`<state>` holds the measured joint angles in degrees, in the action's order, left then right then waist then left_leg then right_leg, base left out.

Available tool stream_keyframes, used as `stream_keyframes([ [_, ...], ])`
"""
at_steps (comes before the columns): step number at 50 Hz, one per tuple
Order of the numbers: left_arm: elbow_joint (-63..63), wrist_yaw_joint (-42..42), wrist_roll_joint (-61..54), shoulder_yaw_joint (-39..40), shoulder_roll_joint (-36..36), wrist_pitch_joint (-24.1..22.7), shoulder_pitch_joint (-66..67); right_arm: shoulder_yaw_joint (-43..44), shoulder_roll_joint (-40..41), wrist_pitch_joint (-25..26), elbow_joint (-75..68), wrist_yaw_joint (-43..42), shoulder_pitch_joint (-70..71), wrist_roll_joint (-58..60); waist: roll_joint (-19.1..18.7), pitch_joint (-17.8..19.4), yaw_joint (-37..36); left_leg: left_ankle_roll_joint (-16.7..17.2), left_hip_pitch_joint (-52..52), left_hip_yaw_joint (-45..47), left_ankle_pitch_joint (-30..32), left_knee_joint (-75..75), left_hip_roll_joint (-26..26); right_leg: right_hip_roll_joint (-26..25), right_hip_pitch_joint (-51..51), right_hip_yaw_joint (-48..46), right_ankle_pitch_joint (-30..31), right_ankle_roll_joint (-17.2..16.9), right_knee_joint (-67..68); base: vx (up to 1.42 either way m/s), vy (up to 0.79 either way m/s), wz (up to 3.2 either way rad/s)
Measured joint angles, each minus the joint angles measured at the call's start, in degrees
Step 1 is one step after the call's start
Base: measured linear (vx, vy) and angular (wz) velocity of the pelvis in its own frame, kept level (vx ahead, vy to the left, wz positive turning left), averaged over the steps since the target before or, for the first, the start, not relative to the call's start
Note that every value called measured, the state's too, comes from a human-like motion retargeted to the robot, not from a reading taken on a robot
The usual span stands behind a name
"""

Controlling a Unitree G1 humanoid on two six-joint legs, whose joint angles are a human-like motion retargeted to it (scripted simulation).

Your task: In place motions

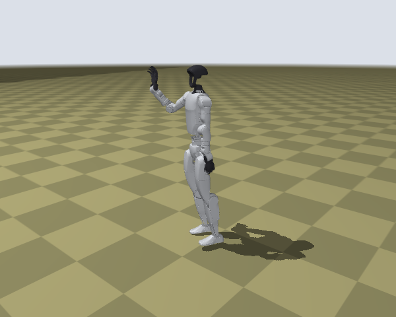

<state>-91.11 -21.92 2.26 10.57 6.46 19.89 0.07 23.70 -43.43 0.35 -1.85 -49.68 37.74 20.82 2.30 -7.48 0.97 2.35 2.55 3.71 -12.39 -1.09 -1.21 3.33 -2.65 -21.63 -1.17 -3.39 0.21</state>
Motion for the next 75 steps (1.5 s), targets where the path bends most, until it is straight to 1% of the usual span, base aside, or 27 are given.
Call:
stream_keyframes([
  [3,-0.18,-0.2,-0.06,0.11,-0.21,0.03,0.29,1.42,5.16,3.94,-3.91,4.41,1.84,-7.96,-0.02,0.14,0.11,-0.01,-0.06,-0.05,0.03,0.06,-0.03,0.04,-0.06,-0.1,0.02,0.0,-0.02,-0.02,0.0,0.01],
  [5,-0.3,-0.33,0.02,0.16,-0.16,0.09,0.35,2.35,7.34,5.12,-5.14,7.19,2.71,-13.91,0.09,0.26,0.17,-0.01,-0.08,-0.12,0.06,0.05,-0.1,0.12,-0.09,-0.19,0.05,0.0,-0.05,0.0,0.0,0.0],
  [8,-0.64,-0.53,0.21,0.16,-0.09,0.22,0.43,3.15,9.16,4.29,-5.55,10.72,3.29,-22.08,0.17,0.23,0.1,-0.01,-0.29,-0.24,0.09,0.07,-0.25,0.27,0.02,-0.3,0.09,-0.01,-0.09,0.0,0.0,0.0],
  [10,-0.87,-0.72,0.21,0.16,-0.06,0.3,0.52,2.99,9.11,3.24,-5.04,10.46,3.21,-24.13,0.14,0.22,0.08,-0.03,-0.36,-0.26,0.09,0.04,-0.33,0.34,0.11,-0.33,0.13,-0.01,-0.11,0.0,0.0,0.0],
  [12,-1.1,-0.98,0.16,0.21,-0.06,0.37,0.62,1.9,7.67,1.86,-3.96,8.97,2.71,-22.11,-0.01,0.24,0.2,-0.07,-0.39,-0.23,0.06,0.01,-0.38,0.37,0.19,-0.25,0.16,0.01,-0.11,0.0,0.0,0.0],
  [16,-1.37,-1.16,0.31,0.16,-0.15,0.57,0.73,-1.03,3.25,-0.76,-0.25,6.98,1.92,-11.66,-0.43,0.34,0.37,-0.14,-0.35,-0.02,-0.06,-0.03,-0.47,0.42,0.43,0.13,0.28,0.07,-0.08,0.0,0.0,0.0],
  [19,-1.19,-1.2,0.6,-0.07,-0.23,0.61,0.73,-3.26,-0.65,-4.82,3.28,4.63,1.57,-2.42,-0.66,0.25,0.35,-0.14,-0.42,0.16,-0.14,-0.08,-0.58,0.53,0.72,0.39,0.4,0.11,-0.07,0.0,0.0,0.0],
  [24,-0.44,-1.04,0.6,-0.32,-0.35,0.57,0.51,-6.2,-6.72,-11.12,9.12,-2.47,1.31,12.05,-0.9,-0.03,0.31,-0.11,-0.71,0.31,-0.23,-0.14,-0.69,0.68,1.22,0.61,0.54,0.14,-0.06,0.0,0.0,0.0],
  [27,0.14,-1.0,0.45,-0.51,-0.41,0.51,0.13,-7.14,-9.21,-13.8,11.93,-4.89,1.02,17.07,-1.02,0.06,0.36,-0.14,-0.75,0.26,-0.26,-0.16,-0.7,0.67,1.24,0.53,0.59,0.14,-0.08,0.0,0.0,0.0],
  [29,0.57,-0.96,0.44,-0.69,-0.5,0.37,-0.1,-7.24,-9.63,-15.31,12.56,-5.15,0.7,18.38,-1.06,0.1,0.32,-0.16,-0.77,0.18,-0.27,-0.15,-0.69,0.67,1.2,0.43,0.6,0.12,-0.07,0.0,0.0,0.0],
  [32,1.28,-0.86,0.48,-0.88,-0.62,0.17,-0.27,-6.73,-8.65,-15.43,11.53,-4.98,0.23,17.7,-1.03,0.06,0.28,-0.17,-0.8,0.05,-0.29,-0.15,-0.7,0.67,1.11,0.24,0.62,0.11,-0.12,0.0,0.0,0.0],
  [35,1.68,-0.87,0.54,-0.89,-0.71,0.04,-0.31,-5.96,-6.15,-13.05,8.3,-4.21,-0.01,14.05,-0.9,-0.1,0.21,-0.18,-0.86,-0.04,-0.29,-0.15,-0.71,0.69,1.06,0.11,0.64,0.11,-0.15,0.0,0.0,0.0],
  [38,1.57,-0.91,0.41,-0.81,-0.75,0.02,-0.23,-5.27,-2.5,-9.82,3.55,-2.26,0.41,7.72,-0.72,-0.16,0.21,-0.19,-0.79,-0.12,-0.31,-0.1,-0.74,0.71,0.89,-0.01,0.64,0.12,-0.18,0.0,0.0,0.0],
  [42,0.91,-1.07,0.38,-0.38,-0.62,0.11,-0.11,-3.78,3.53,-4.79,-1.97,0.82,1.74,-5.71,-0.45,0.09,0.42,-0.22,-0.46,-0.26,-0.33,-0.06,-0.77,0.69,0.4,-0.2,0.63,0.15,-0.24,0.0,0.0,0.0],
  [45,0.27,-1.13,0.42,-0.05,-0.58,0.16,0.2,-2.32,8.64,-2.17,-4.36,1.97,3.06,-17.25,-0.32,0.21,0.55,-0.23,-0.21,-0.32,-0.37,-0.02,-0.79,0.67,0.09,-0.27,0.63,0.19,-0.27,0.0,0.0,0.0],
  [48,-0.41,-1.24,0.51,0.2,-0.69,0.27,0.69,-1.26,11.73,-3.31,-5.2,5.19,3.93,-26.58,-0.38,0.19,0.67,-0.26,-0.08,-0.34,-0.45,0.02,-0.78,0.64,-0.01,-0.26,0.62,0.22,-0.24,0.0,0.0,0.0],
  [51,-1.16,-1.38,0.65,0.47,-0.64,0.46,1.0,-1.06,12.5,-4.12,-4.76,5.82,4.02,-29.75,-0.43,0.17,0.9,-0.3,0.07,-0.43,-0.57,-0.03,-0.8,0.6,-0.04,-0.28,0.62,0.24,-0.21,0.0,0.0,0.0],
  [53,-1.55,-1.47,0.72,0.59,-0.6,0.55,1.23,-1.76,11.38,-3.89,-3.89,5.32,3.56,-27.76,-0.5,0.13,0.92,-0.31,0.09,-0.29,-0.64,-0.02,-0.74,0.55,0.02,-0.08,0.63,0.26,-0.17,0.0,0.0,0.0],
  [56,-1.88,-1.71,0.89,0.65,-0.56,0.69,1.44,-3.43,8.67,-3.06,-1.1,5.14,2.91,-21.74,-0.69,0.22,0.9,-0.33,0.19,-0.14,-0.77,-0.01,-0.68,0.47,0.12,0.22,0.66,0.3,-0.06,0.0,0.0,0.0],
  [58,-1.92,-1.78,0.97,0.57,-0.51,0.78,1.45,-4.72,6.62,-3.67,1.51,5.25,2.61,-17.57,-0.8,0.36,0.85,-0.35,0.27,-0.08,-0.86,0.0,-0.65,0.43,0.15,0.37,0.69,0.33,-0.01,0.0,0.0,0.0],
  [65,-1.08,-1.56,0.87,0.1,-0.35,0.76,1.17,-9.79,-1.7,-11.6,11.7,3.74,2.37,-0.23,-1.07,0.23,0.64,-0.32,0.11,-0.03,-1.1,0.01,-0.58,0.39,0.52,0.63,0.77,0.37,0.12,0.0,0.0,0.0],
  [70,-0.03,-1.39,0.79,-0.04,-0.37,0.64,0.68,-11.32,-6.67,-17.67,17.13,3.91,2.52,13.99,-1.15,0.13,0.54,-0.3,0.02,-0.1,-1.28,-0.02,-0.53,0.36,0.7,0.64,0.78,0.38,0.22,0.0,0.0,0.0],
  [72,0.51,-1.37,0.77,-0.04,-0.47,0.5,0.52,-10.85,-7.35,-17.87,17.93,3.54,2.26,17.73,-1.14,0.16,0.49,-0.29,0.02,-0.17,-1.34,-0.03,-0.51,0.34,0.69,0.6,0.79,0.38,0.24,0.0,0.0,0.0],
  [75,1.24,-1.35,0.72,-0.07,-0.6,0.31,0.36,-9.8,-5.99,-15.11,17.04,3.19,1.57,18.43,-1.02,0.23,0.43,-0.28,0.04,-0.28,-1.39,-0.04,-0.49,0.34,0.63,0.46,0.84,0.36,0.25,0.0,0.0,0.0],
])
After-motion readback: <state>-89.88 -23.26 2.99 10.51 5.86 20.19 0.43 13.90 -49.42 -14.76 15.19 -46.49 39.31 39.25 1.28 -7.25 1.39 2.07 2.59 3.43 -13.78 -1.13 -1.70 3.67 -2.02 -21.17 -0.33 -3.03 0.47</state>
